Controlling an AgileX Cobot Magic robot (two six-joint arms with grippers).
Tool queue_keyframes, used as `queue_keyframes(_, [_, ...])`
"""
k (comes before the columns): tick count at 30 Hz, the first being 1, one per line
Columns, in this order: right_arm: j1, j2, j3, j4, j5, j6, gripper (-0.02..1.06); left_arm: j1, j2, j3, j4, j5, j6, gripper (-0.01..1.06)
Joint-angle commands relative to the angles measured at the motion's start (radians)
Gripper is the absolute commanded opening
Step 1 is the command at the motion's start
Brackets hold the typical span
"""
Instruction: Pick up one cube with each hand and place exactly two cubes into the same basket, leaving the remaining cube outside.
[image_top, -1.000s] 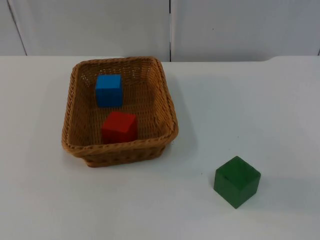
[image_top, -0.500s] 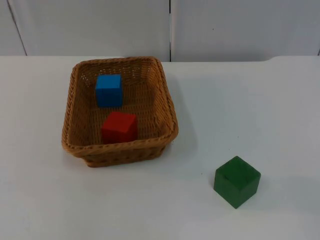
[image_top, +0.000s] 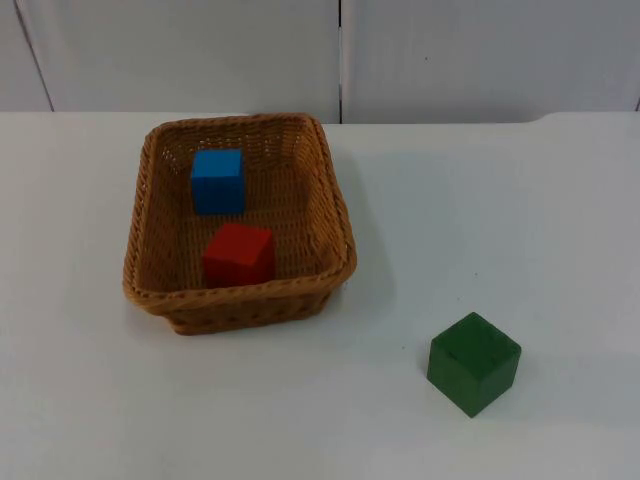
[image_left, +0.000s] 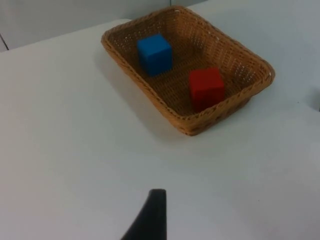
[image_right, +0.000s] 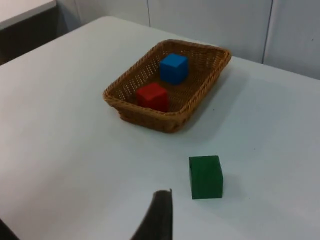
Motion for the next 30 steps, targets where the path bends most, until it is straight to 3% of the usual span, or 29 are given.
queue_keyframes(1, [-0.001, -0.007, 0.005, -0.011, 0.008, 0.010, 0.79, 0.003, -0.003, 0.004, 0.005, 0.000, 0.006, 0.89])
queue_keyframes(9, [-0.001, -0.007, 0.028, -0.072, 0.105, 0.044, 0.79, 0.003, -0.003, 0.004, 0.005, 0.000, 0.006, 0.89])
queue_keyframes(26, [-0.001, -0.007, 0.030, -0.085, 0.107, 0.053, 0.79, 0.003, -0.003, 0.004, 0.005, 0.000, 0.006, 0.89])
queue_keyframes(28, [-0.001, -0.007, 0.030, -0.078, 0.107, 0.053, 0.81, 0.003, -0.003, 0.004, 0.005, 0.000, 0.006, 0.89])
queue_keyframes(30, [-0.001, -0.007, 0.030, -0.085, 0.107, 0.053, 0.89, 0.003, -0.003, 0.004, 0.005, 0.000, 0.000, 0.90])
